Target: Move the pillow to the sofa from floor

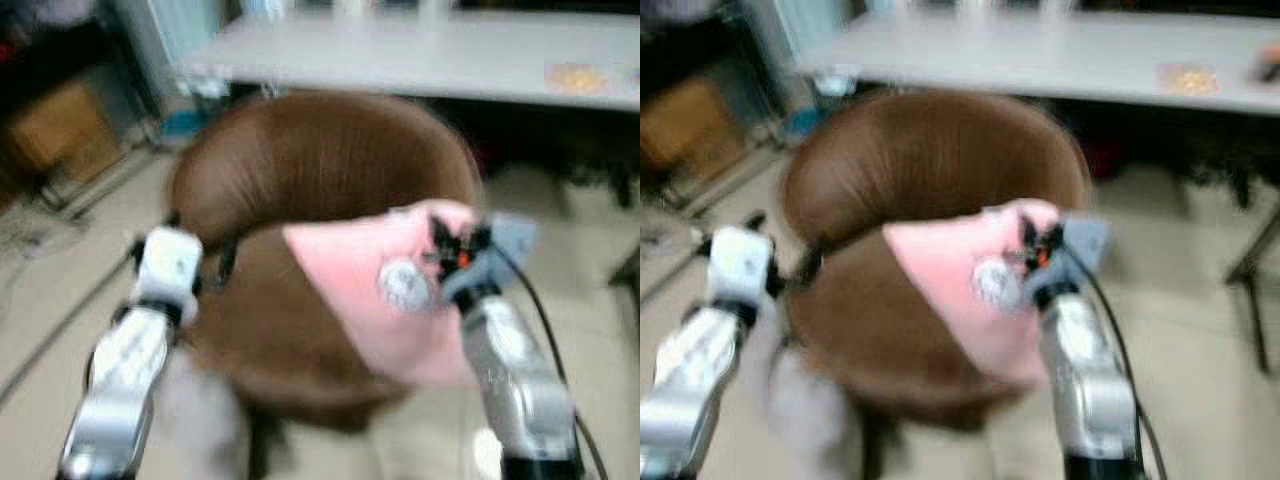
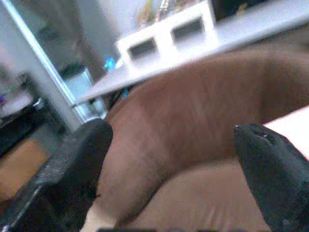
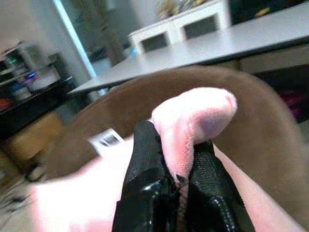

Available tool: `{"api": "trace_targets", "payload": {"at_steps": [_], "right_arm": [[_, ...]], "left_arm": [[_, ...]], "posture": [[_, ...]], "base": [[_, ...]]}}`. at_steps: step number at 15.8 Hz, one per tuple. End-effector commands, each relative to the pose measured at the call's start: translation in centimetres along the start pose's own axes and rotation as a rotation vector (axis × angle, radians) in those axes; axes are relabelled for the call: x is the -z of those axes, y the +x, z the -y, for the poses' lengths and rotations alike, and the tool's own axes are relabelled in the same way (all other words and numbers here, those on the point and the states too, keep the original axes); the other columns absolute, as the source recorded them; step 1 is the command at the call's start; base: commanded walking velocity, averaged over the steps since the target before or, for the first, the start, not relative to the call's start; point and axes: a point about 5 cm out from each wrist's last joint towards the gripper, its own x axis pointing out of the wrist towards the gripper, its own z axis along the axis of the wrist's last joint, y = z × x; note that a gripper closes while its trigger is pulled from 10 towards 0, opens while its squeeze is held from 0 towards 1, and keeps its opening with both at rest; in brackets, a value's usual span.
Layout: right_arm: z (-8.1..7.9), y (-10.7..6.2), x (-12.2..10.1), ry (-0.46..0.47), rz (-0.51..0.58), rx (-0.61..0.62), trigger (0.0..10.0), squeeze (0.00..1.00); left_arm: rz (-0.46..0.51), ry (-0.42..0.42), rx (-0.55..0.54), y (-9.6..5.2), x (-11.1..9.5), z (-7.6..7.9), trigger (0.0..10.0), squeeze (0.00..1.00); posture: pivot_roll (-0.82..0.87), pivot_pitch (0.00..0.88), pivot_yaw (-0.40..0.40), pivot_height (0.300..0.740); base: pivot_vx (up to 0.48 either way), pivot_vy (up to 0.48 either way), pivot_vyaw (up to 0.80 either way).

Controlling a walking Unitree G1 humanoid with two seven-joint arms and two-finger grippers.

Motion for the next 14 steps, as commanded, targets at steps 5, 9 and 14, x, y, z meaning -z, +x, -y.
{"api": "trace_targets", "payload": {"at_steps": [5,9,14], "right_arm": [[0.2,0.0,-1.2,0.01,0.059,-0.008,10.0,0.0],[-0.1,0.1,-1.3,0.007,0.055,-0.052,10.0,0.0],[-1.1,0.4,-2.3,-0.028,0.085,-0.141,10.0,0.0]], "left_arm": [[0.005,0.002,0.043,-0.1,0.0,0.7,10.0,0.0],[0.009,0.004,0.043,-0.1,0.0,0.8,10.0,0.0],[0.016,0.007,0.041,-0.2,-0.1,0.8,10.0,0.0]], "posture": [[-0.13,0.0,0.098,0.74],[-0.13,0.0,0.095,0.74],[-0.12,0.0,0.09,0.74]], "base": [[0.305,0.0,0.0],[0.302,0.0,0.0],[0.296,0.0,0.6]]}}
